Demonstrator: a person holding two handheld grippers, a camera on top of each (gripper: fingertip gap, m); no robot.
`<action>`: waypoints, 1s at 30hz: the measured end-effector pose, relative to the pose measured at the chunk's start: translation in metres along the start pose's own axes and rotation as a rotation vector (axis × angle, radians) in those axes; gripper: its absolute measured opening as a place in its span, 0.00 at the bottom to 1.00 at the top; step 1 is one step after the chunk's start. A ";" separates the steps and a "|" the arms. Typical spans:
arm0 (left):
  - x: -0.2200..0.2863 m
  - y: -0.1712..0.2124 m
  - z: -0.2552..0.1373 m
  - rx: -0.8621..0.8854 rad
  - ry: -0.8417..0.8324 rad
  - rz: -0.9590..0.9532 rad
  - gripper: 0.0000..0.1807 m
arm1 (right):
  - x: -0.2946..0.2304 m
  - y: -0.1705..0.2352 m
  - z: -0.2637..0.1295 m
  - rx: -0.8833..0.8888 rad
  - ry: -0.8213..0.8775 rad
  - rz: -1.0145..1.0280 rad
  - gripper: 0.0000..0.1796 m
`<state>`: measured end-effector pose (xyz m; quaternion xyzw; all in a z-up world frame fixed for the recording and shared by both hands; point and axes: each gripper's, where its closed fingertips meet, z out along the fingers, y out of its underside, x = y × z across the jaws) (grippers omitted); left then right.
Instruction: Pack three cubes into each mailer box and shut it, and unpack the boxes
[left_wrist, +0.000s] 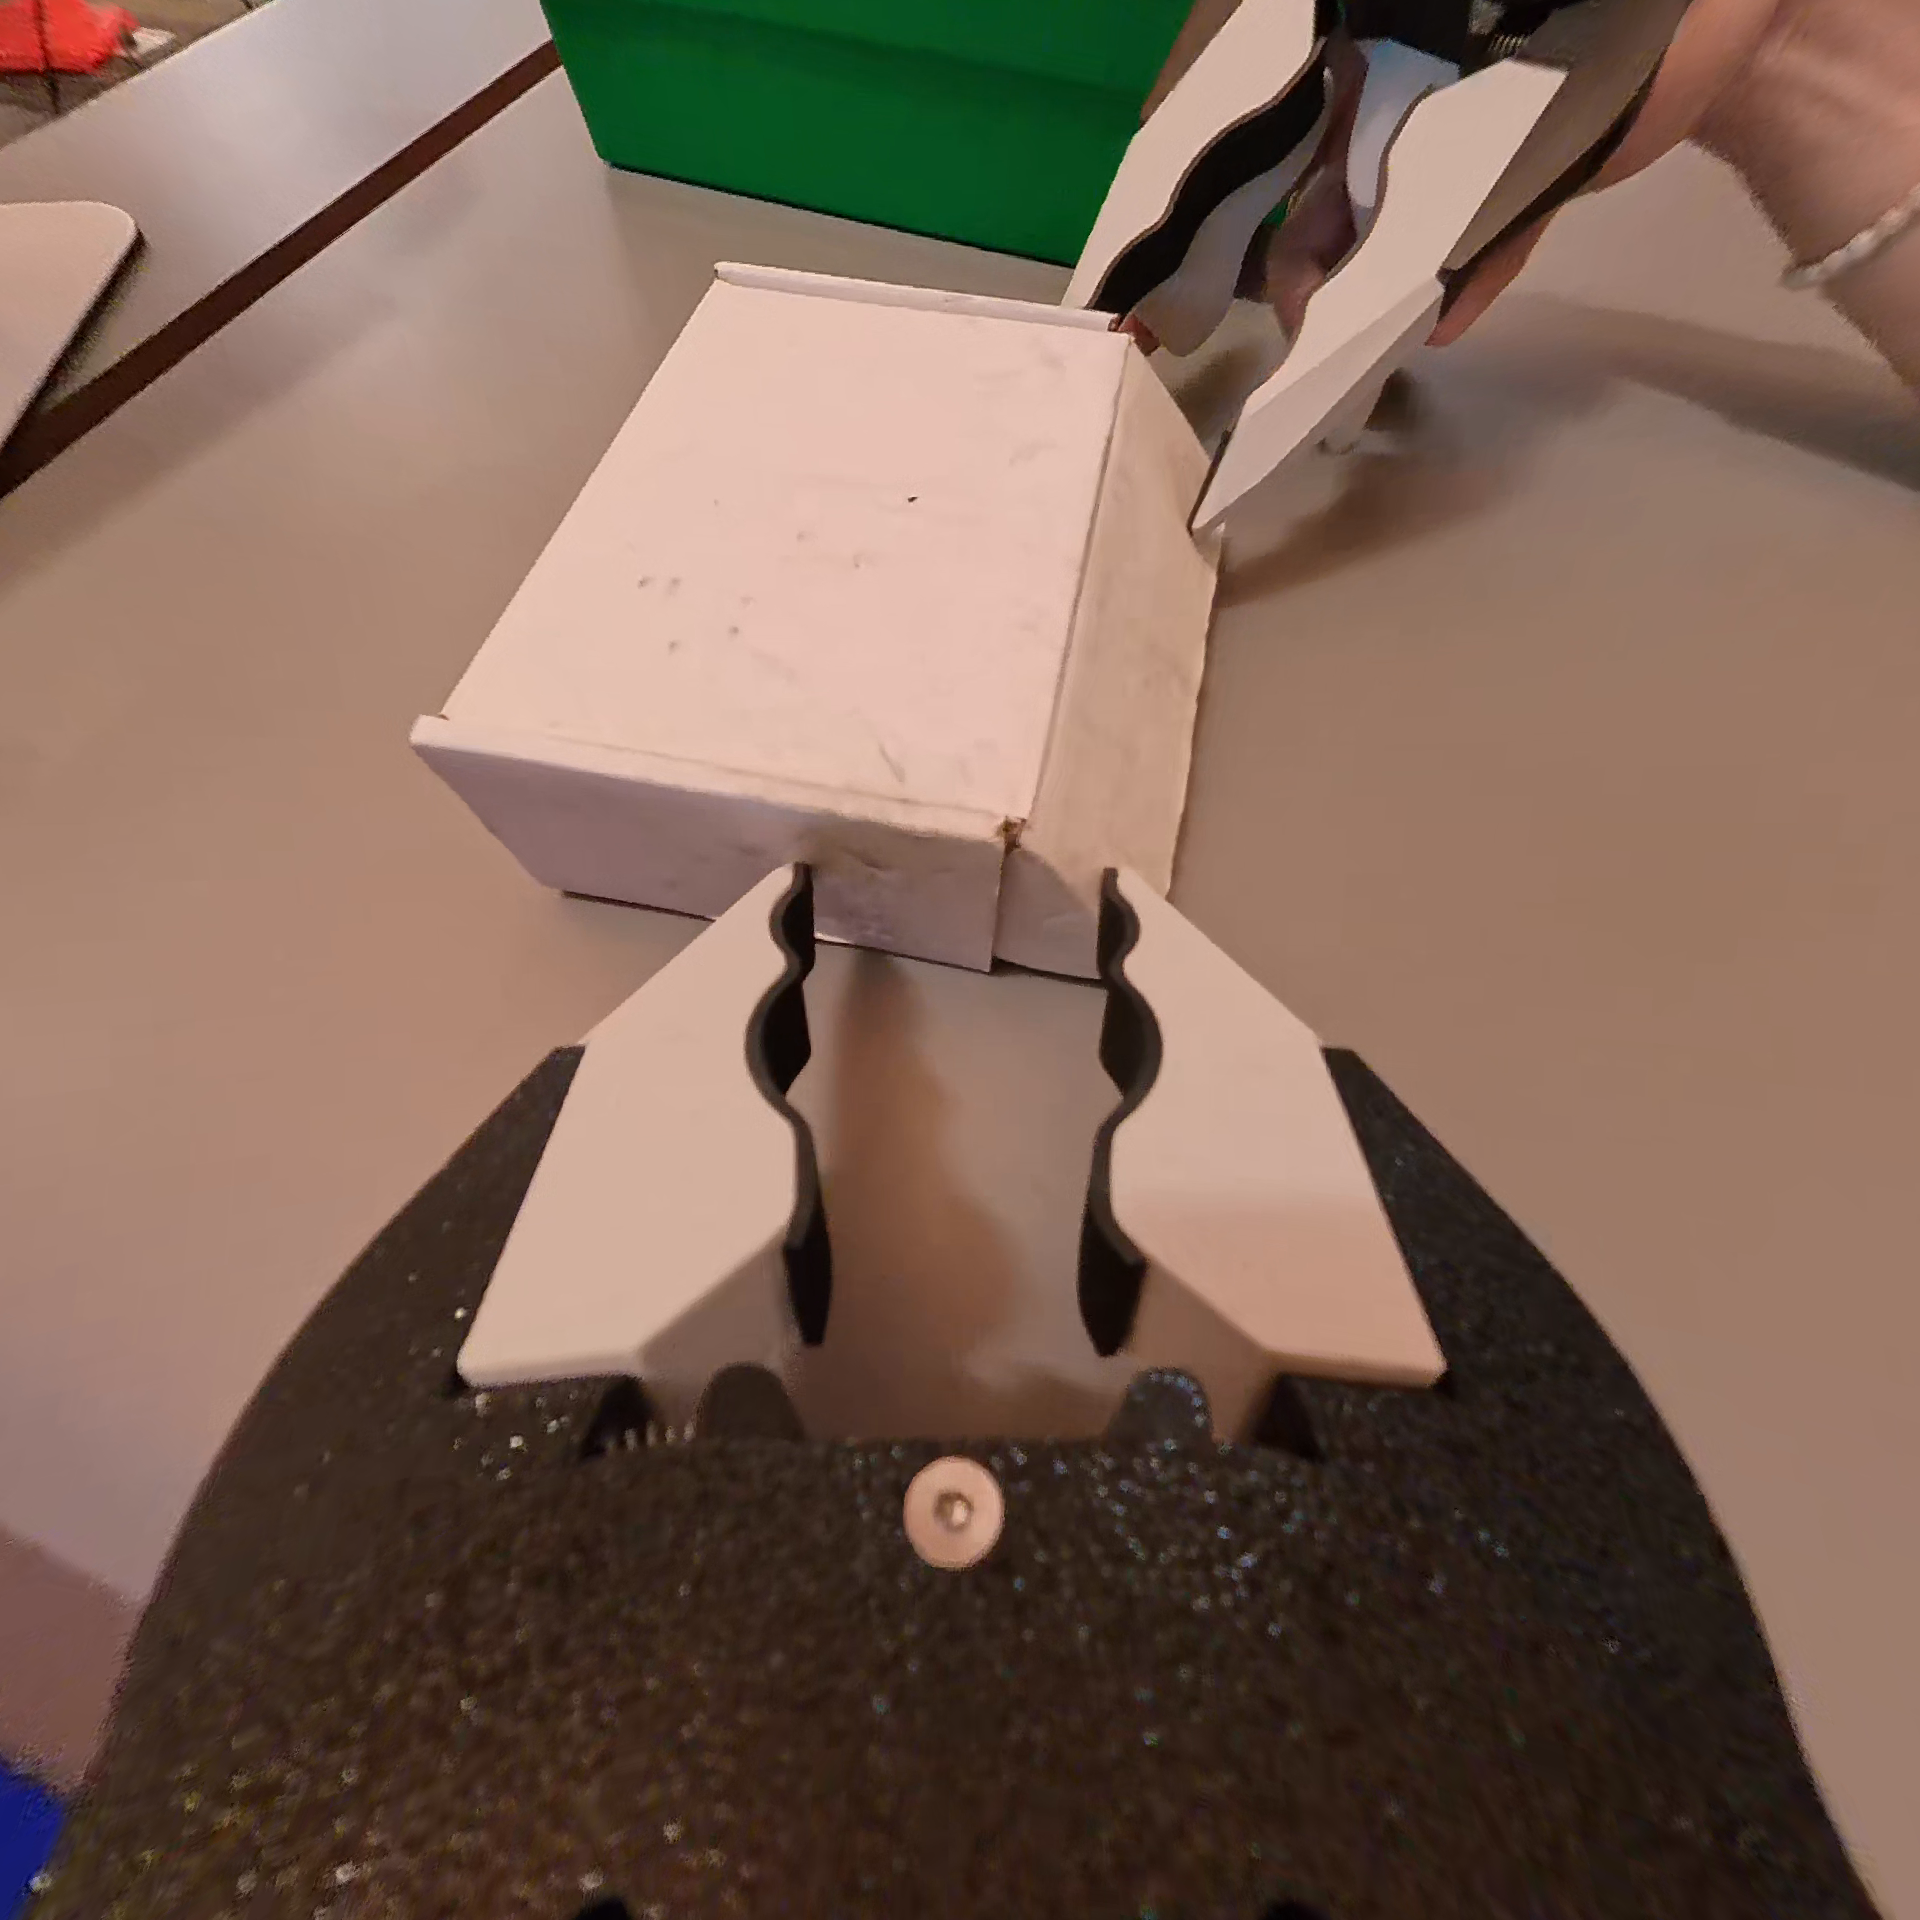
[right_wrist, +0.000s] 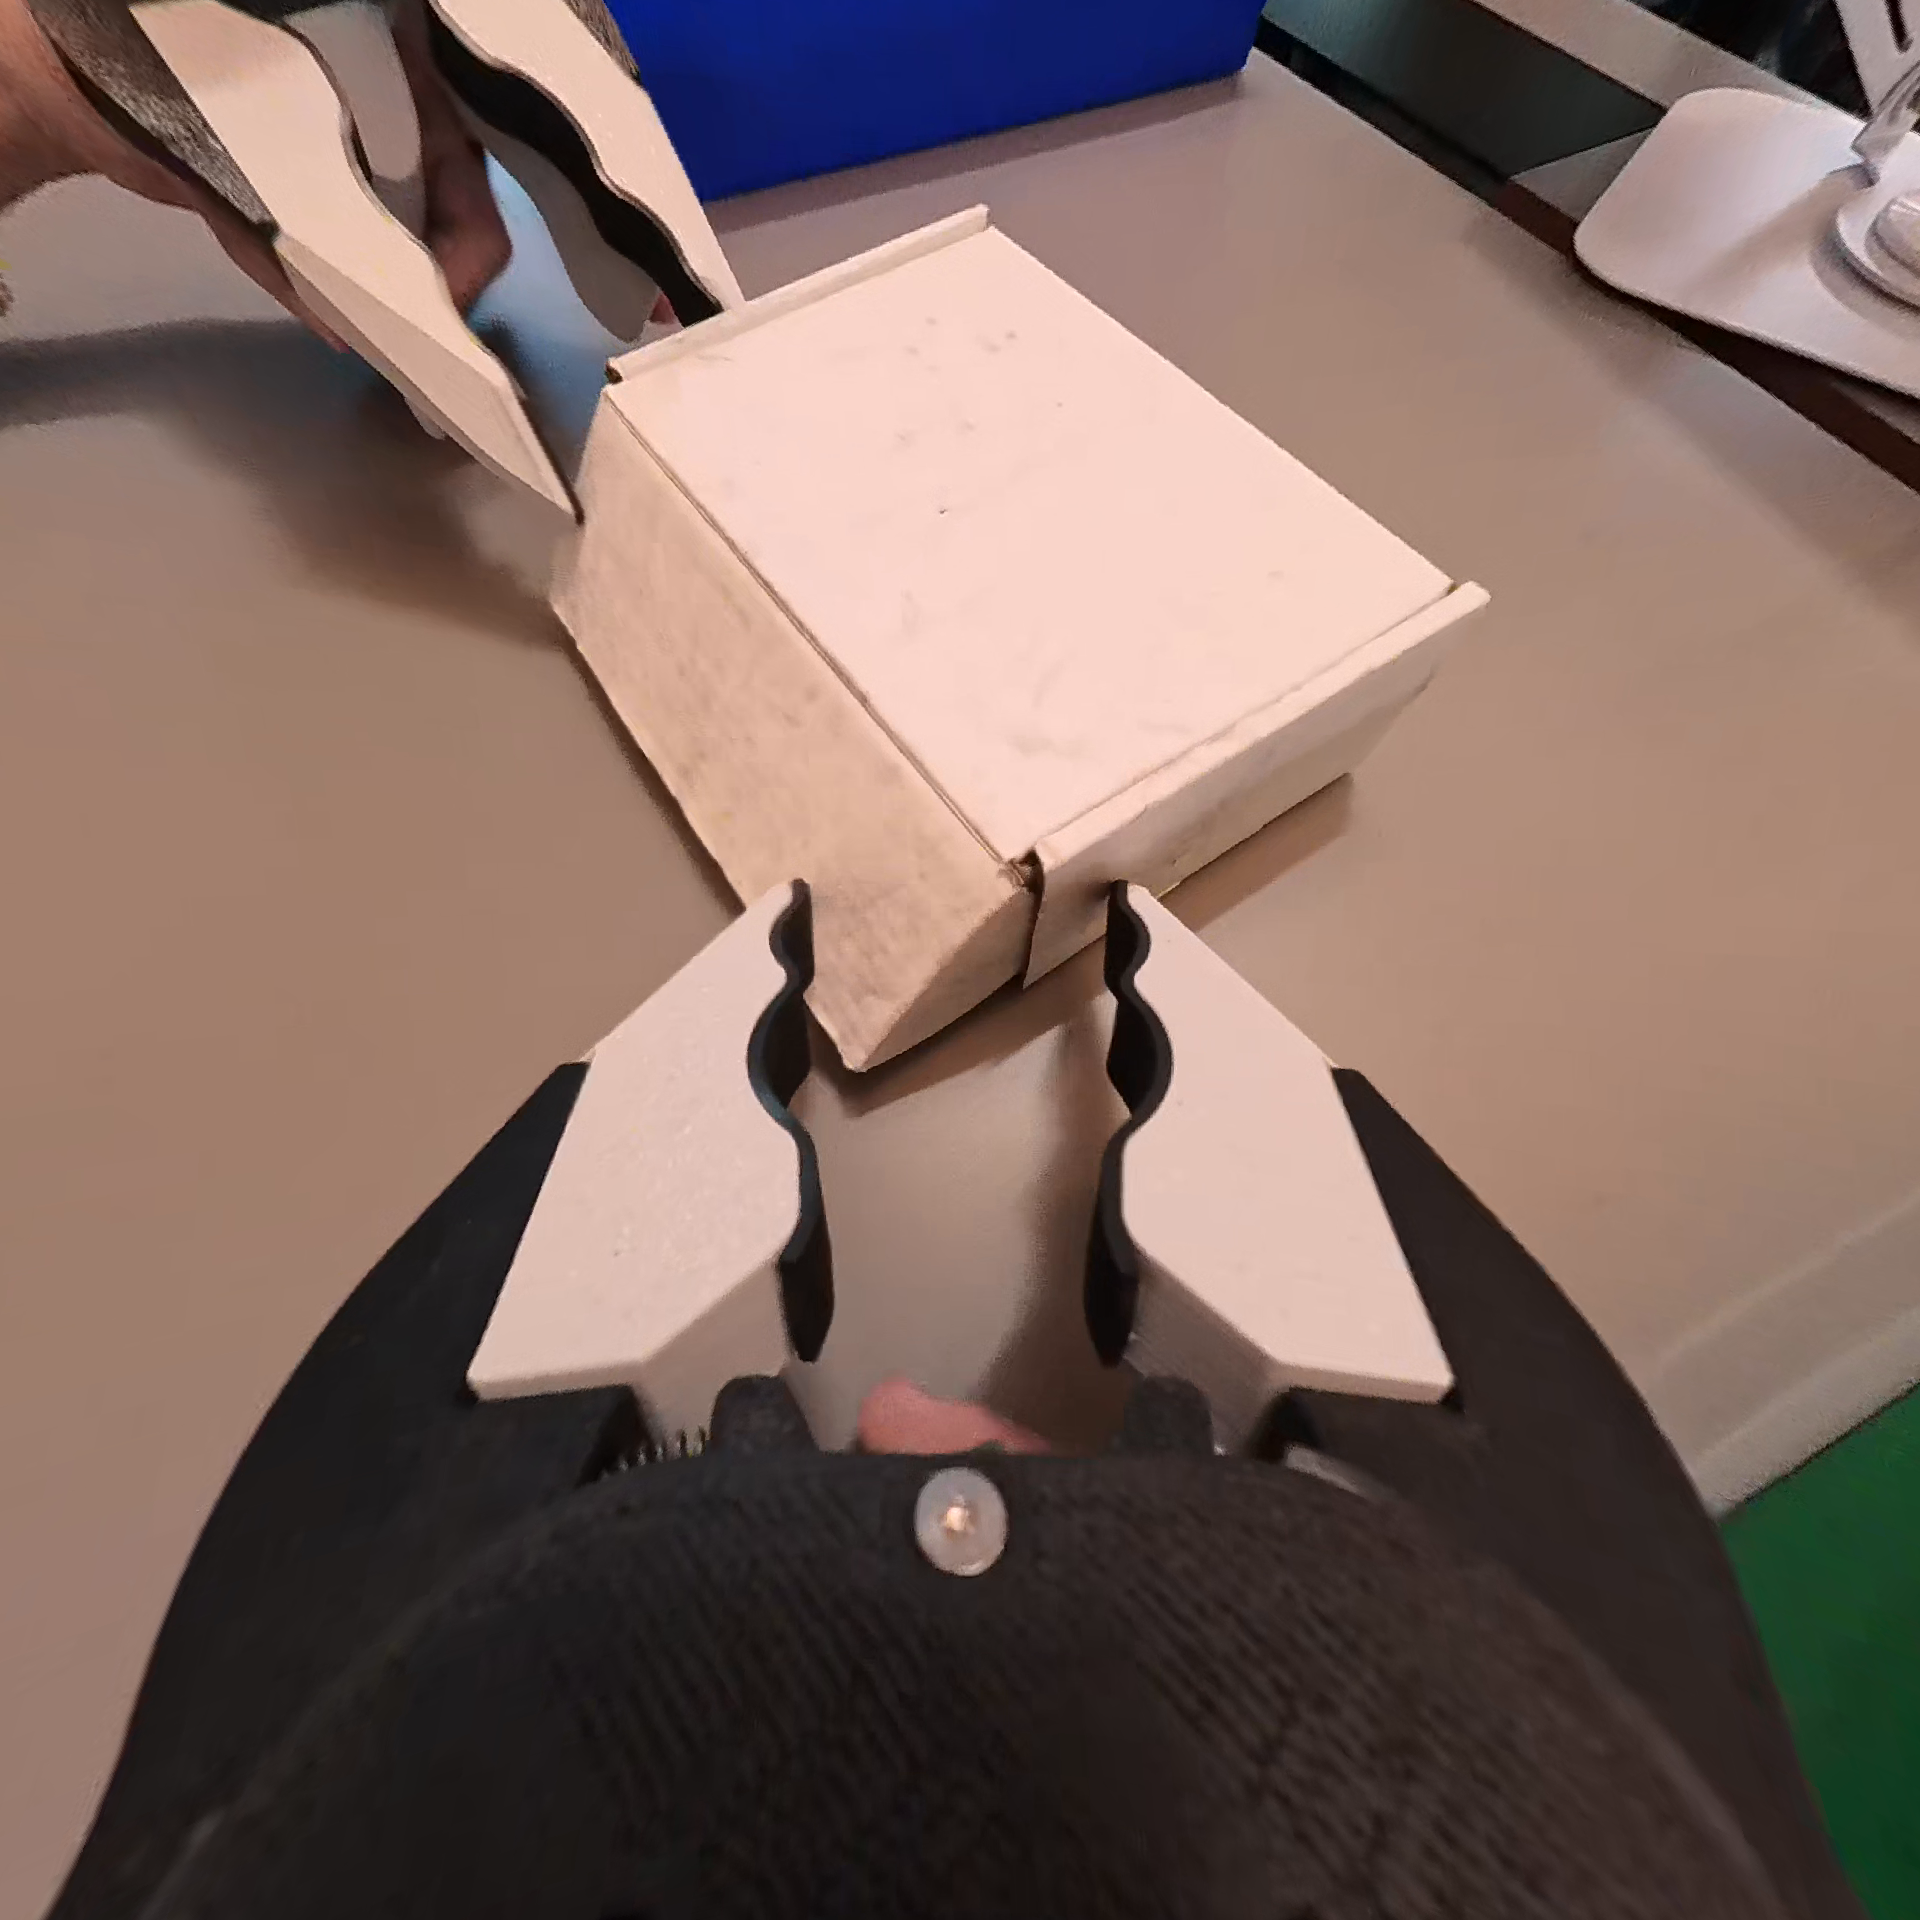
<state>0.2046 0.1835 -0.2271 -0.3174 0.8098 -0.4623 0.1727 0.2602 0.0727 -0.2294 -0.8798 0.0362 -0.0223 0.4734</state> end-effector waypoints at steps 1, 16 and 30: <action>-0.001 0.001 0.000 -0.005 -0.014 0.018 0.28 | 0.001 0.001 0.000 -0.011 0.019 -0.016 0.30; 0.005 0.017 0.012 -0.131 -0.005 0.093 0.29 | 0.010 0.021 -0.009 -0.109 0.143 -0.111 0.30; 0.003 0.016 0.014 -0.139 0.034 0.031 0.28 | 0.012 0.006 0.000 -0.031 0.068 -0.038 0.24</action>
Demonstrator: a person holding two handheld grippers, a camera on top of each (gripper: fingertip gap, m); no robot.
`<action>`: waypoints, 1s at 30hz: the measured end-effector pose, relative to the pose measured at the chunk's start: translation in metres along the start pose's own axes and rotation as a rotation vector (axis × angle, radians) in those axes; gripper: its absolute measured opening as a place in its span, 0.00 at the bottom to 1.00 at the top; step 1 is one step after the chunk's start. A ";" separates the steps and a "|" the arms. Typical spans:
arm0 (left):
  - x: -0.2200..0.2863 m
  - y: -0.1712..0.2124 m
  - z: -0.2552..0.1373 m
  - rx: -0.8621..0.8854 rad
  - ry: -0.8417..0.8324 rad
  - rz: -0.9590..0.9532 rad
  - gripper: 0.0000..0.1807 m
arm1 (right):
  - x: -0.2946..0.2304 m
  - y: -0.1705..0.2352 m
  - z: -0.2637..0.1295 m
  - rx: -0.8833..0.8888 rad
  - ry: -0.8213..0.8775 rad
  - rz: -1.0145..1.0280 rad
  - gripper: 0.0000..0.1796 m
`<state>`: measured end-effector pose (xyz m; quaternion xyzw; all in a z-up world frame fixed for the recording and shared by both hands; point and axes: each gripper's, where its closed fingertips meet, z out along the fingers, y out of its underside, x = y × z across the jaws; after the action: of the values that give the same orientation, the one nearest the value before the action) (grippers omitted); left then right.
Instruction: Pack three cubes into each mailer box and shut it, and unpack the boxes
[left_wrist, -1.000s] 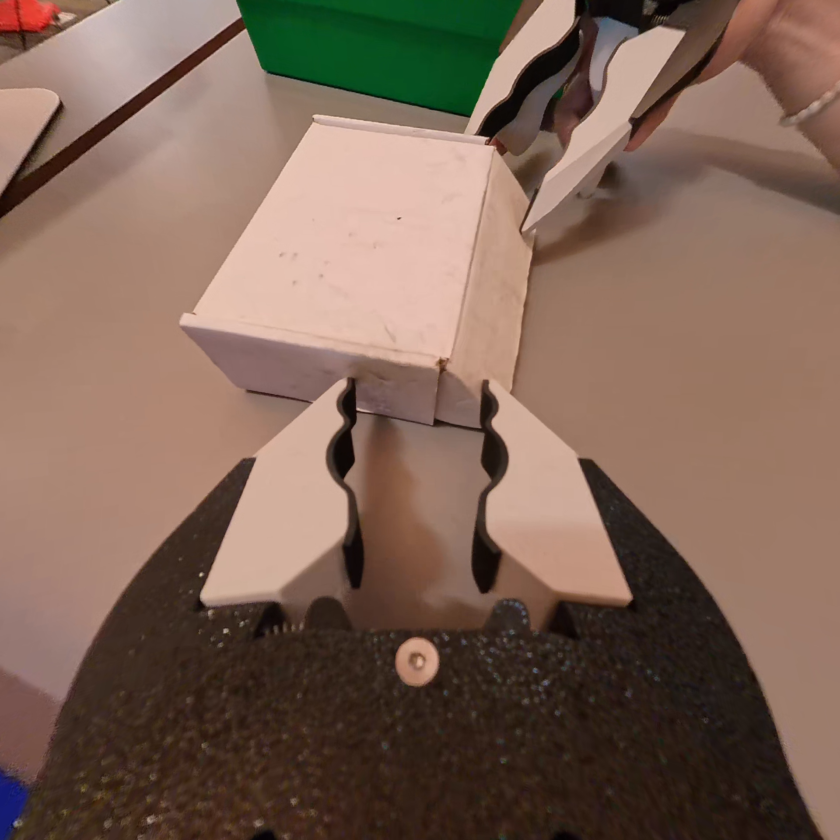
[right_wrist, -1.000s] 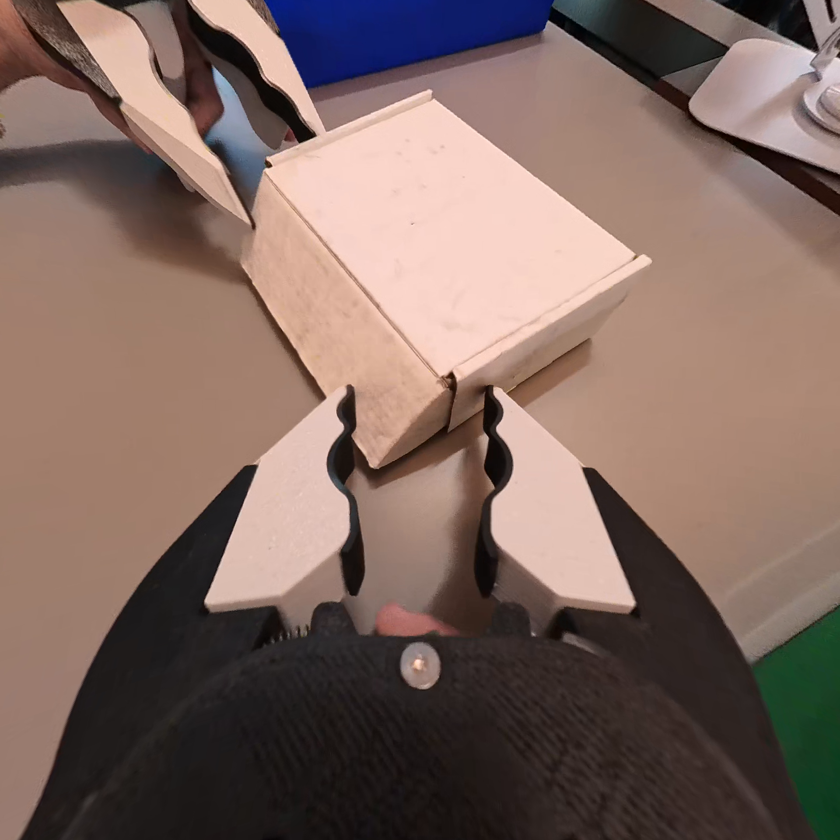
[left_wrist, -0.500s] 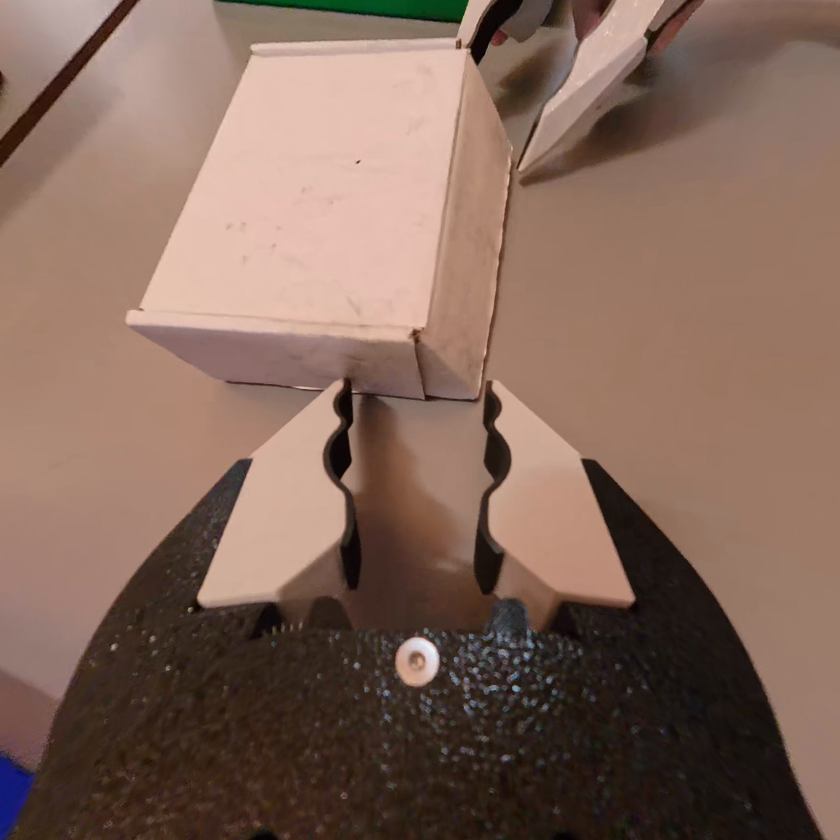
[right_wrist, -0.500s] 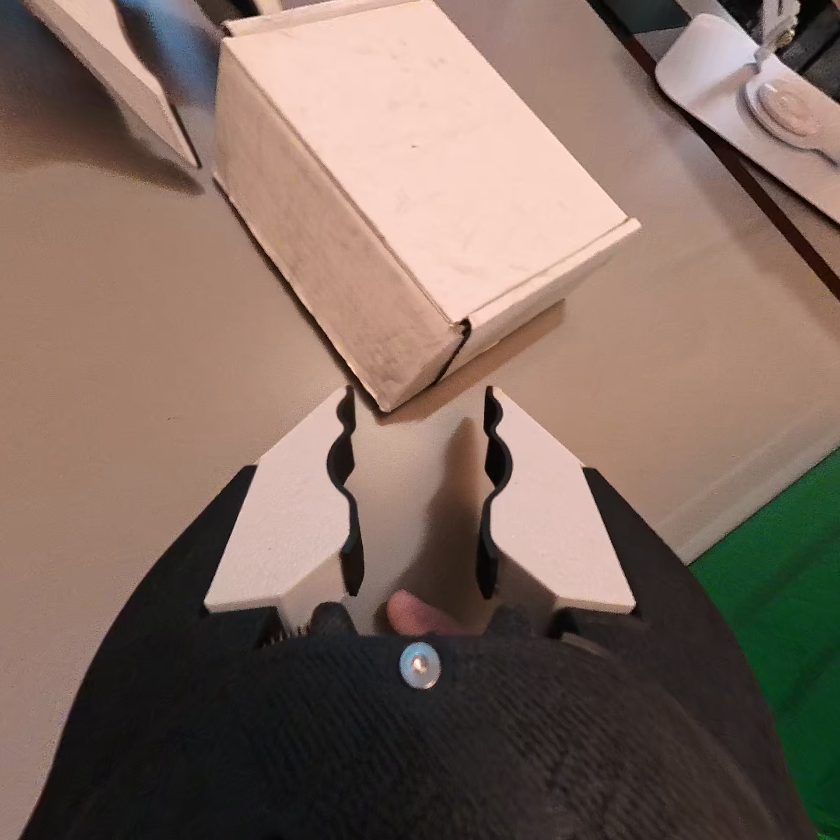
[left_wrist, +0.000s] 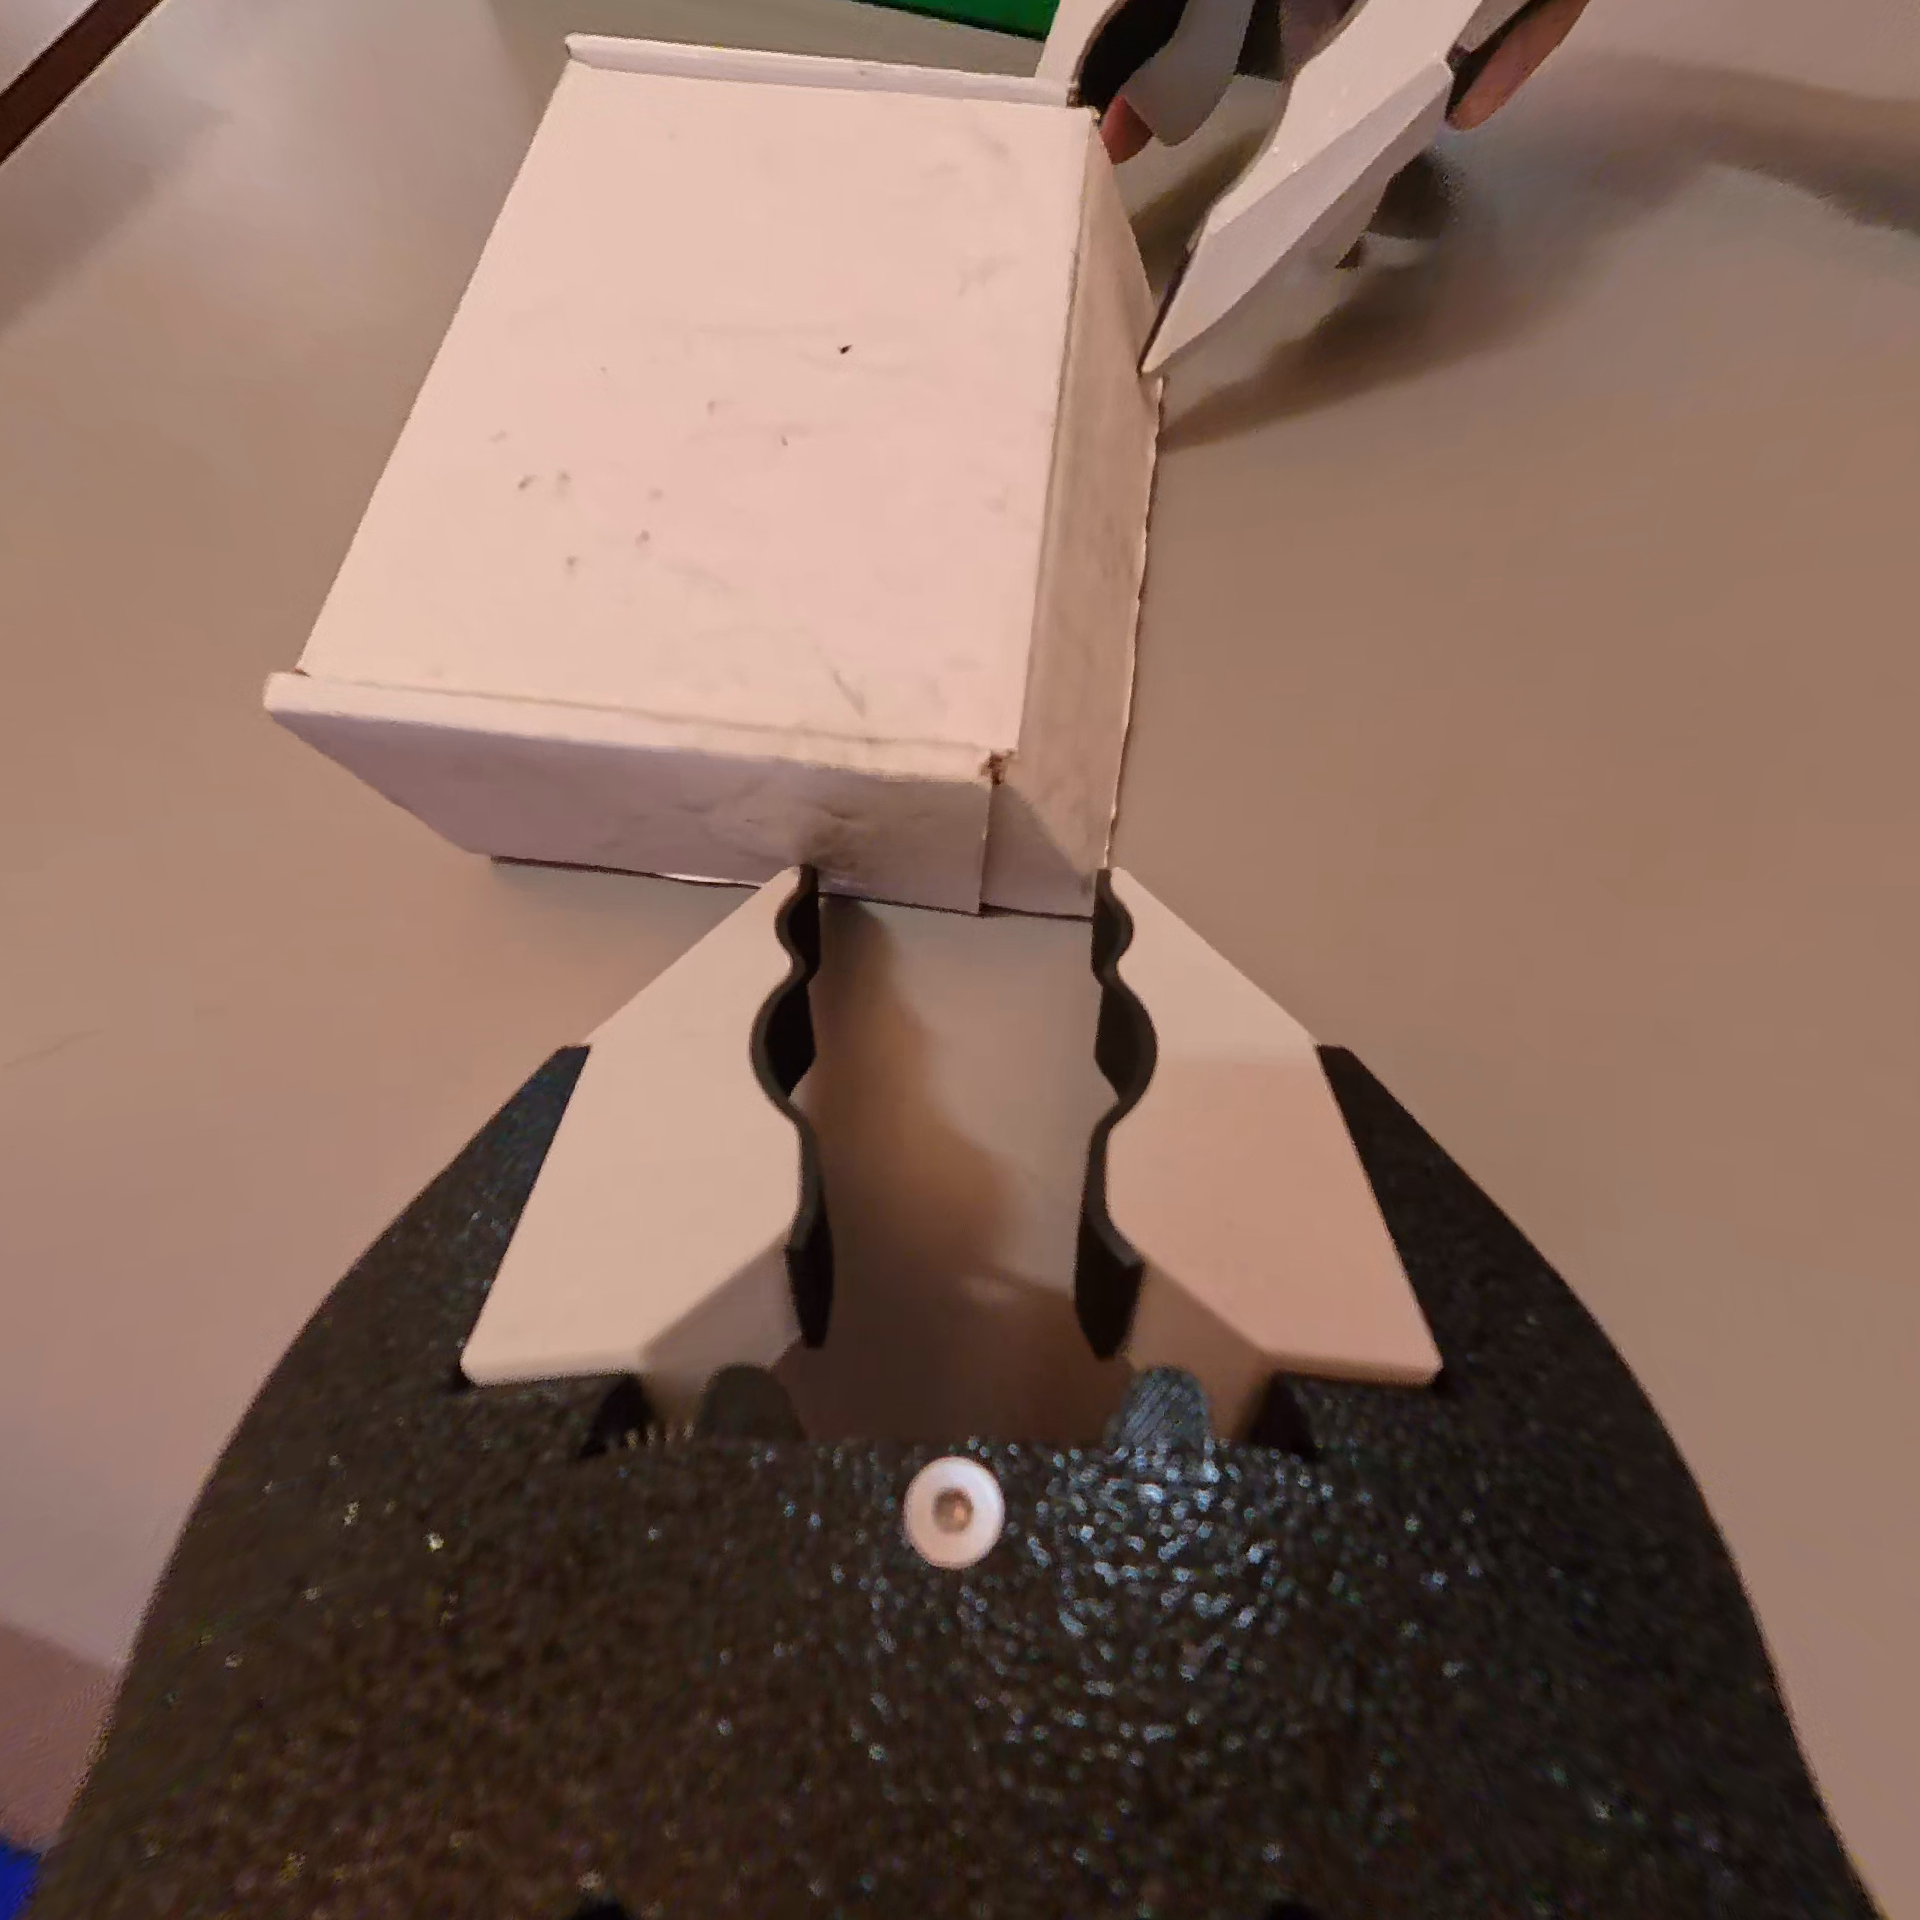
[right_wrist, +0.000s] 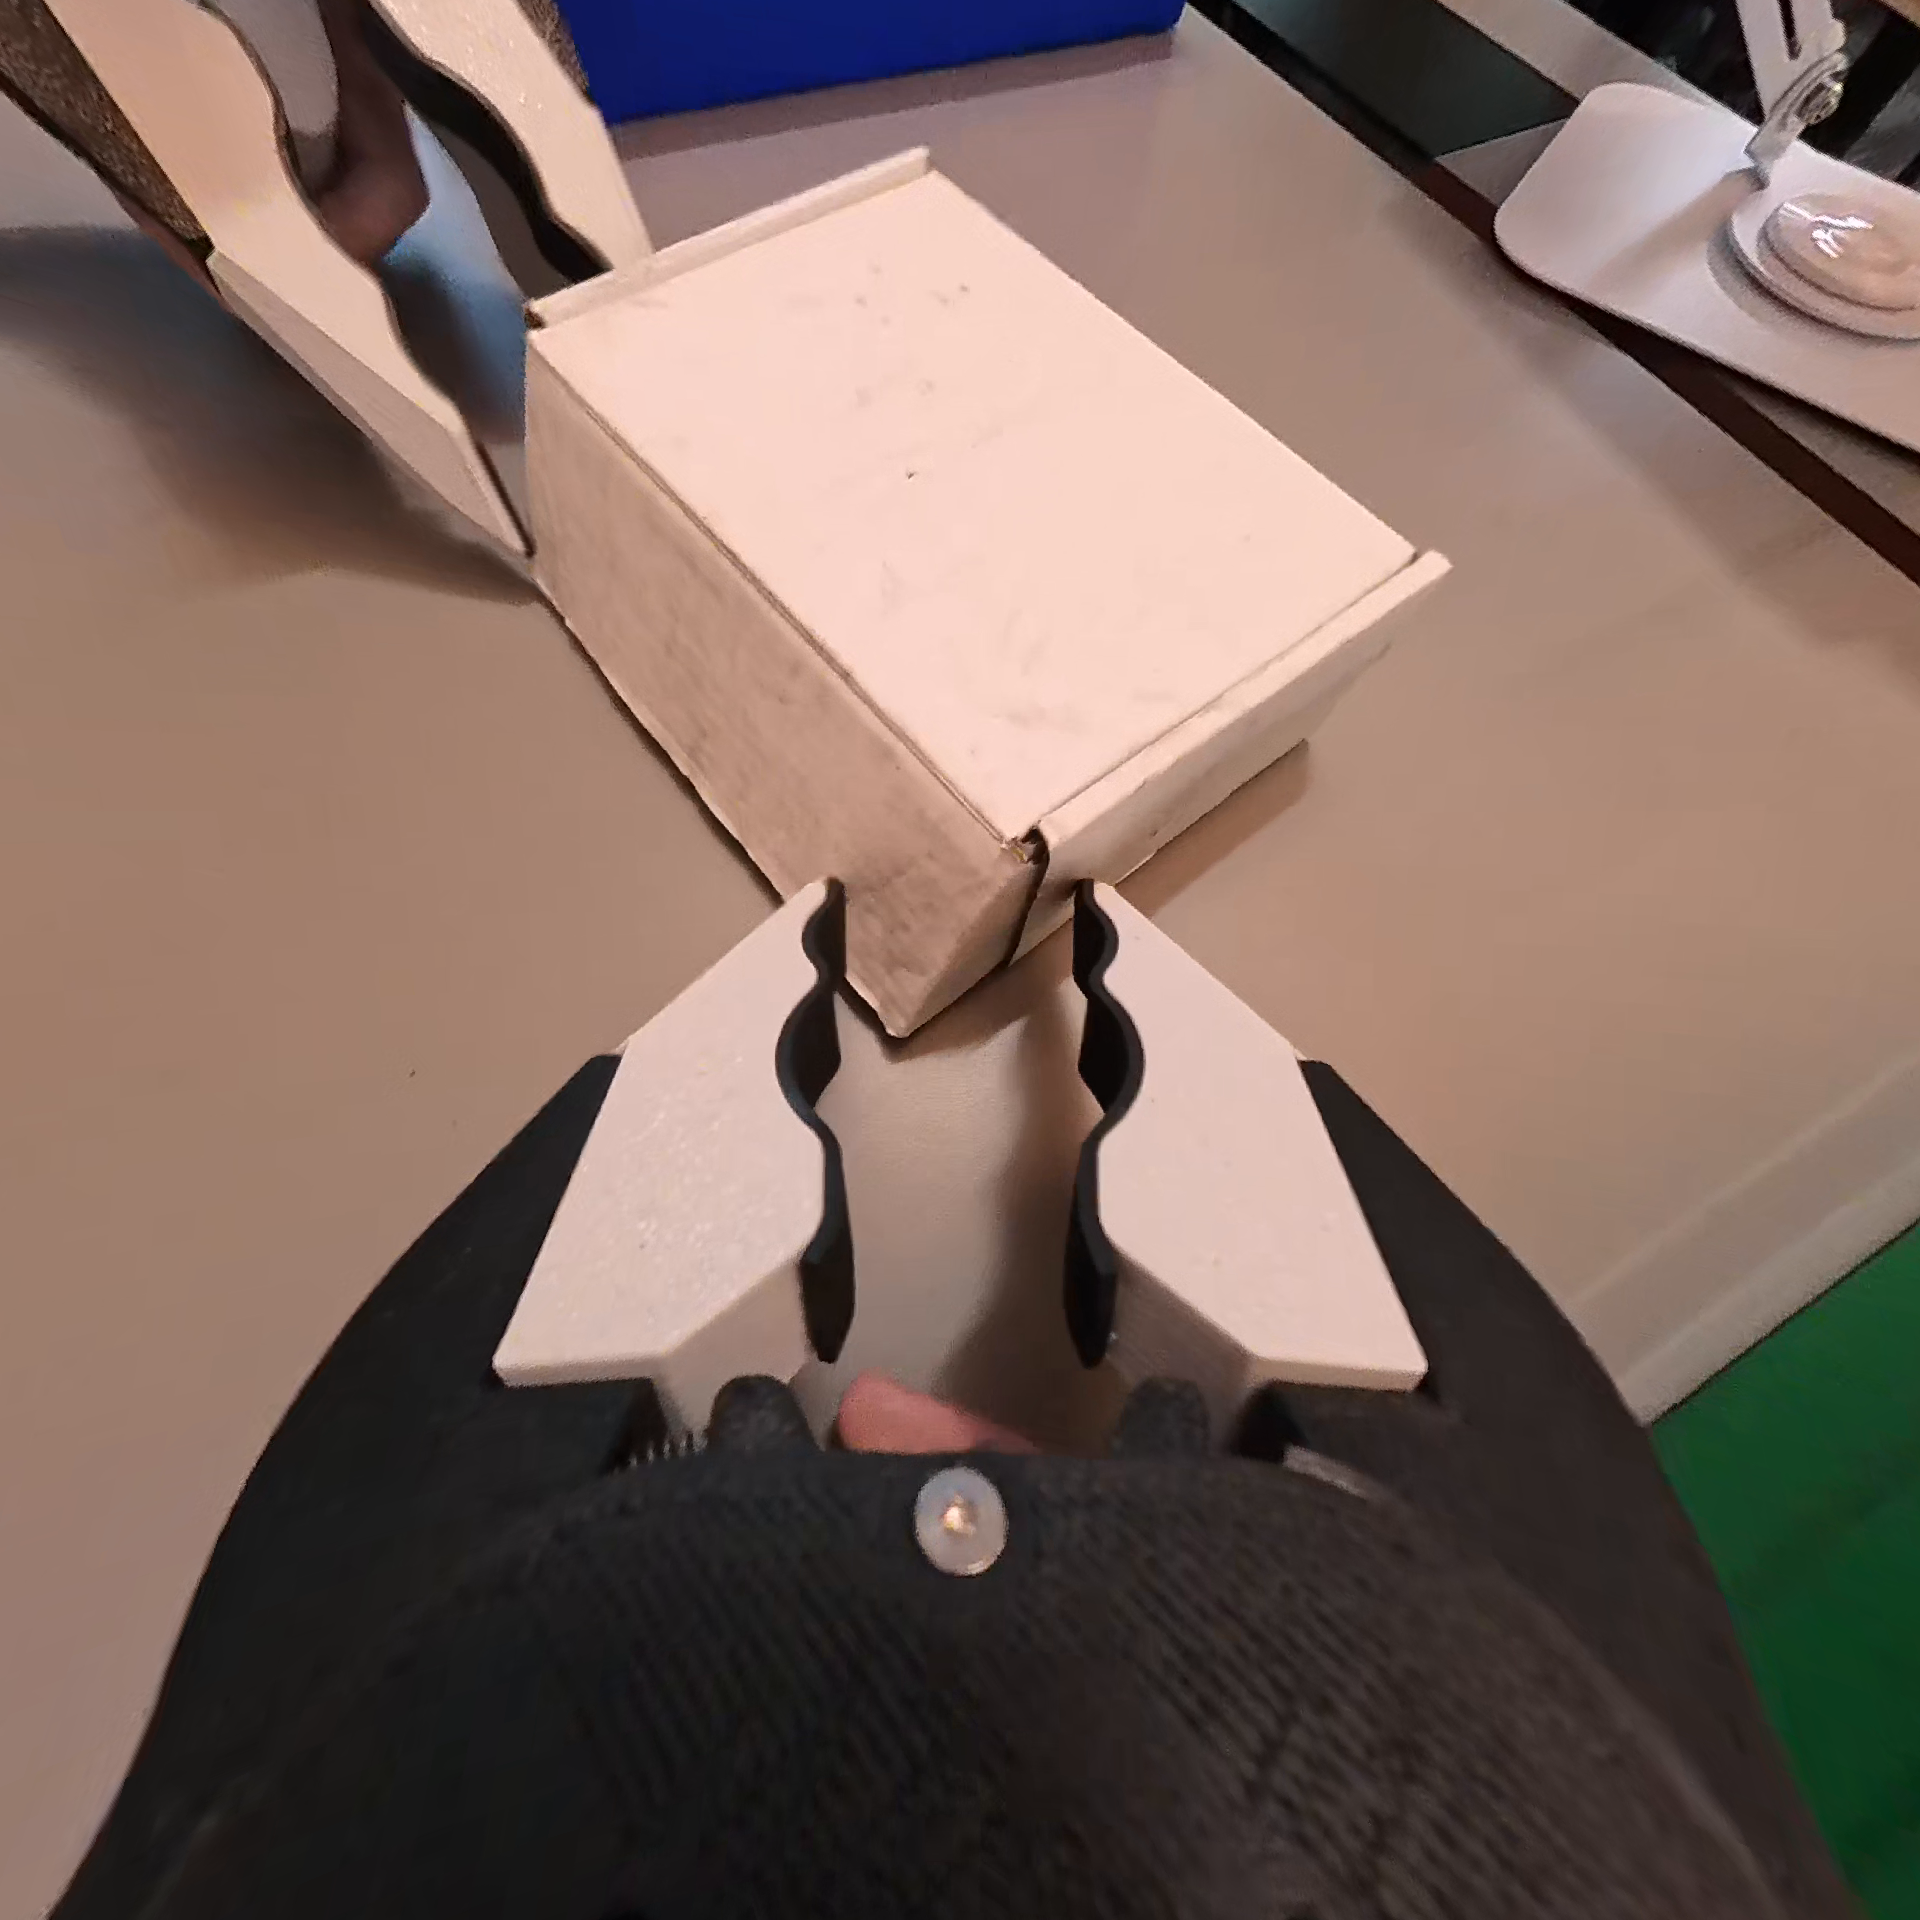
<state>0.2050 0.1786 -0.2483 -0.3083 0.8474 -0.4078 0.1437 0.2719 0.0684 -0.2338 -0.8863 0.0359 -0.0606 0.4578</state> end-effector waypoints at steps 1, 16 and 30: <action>0.000 0.000 0.000 0.003 0.009 -0.006 0.29 | -0.001 0.001 -0.001 -0.009 -0.002 -0.019 0.24; -0.014 -0.001 0.004 -0.021 -0.170 0.184 0.19 | -0.003 0.004 -0.002 -0.060 0.054 -0.165 0.19; -0.012 0.002 0.006 -0.034 -0.103 0.101 0.27 | -0.008 0.018 -0.009 -0.064 0.056 -0.111 0.34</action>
<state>0.2164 0.1839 -0.2533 -0.2879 0.8603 -0.3691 0.2020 0.2630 0.0518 -0.2444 -0.8991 0.0015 -0.1097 0.4238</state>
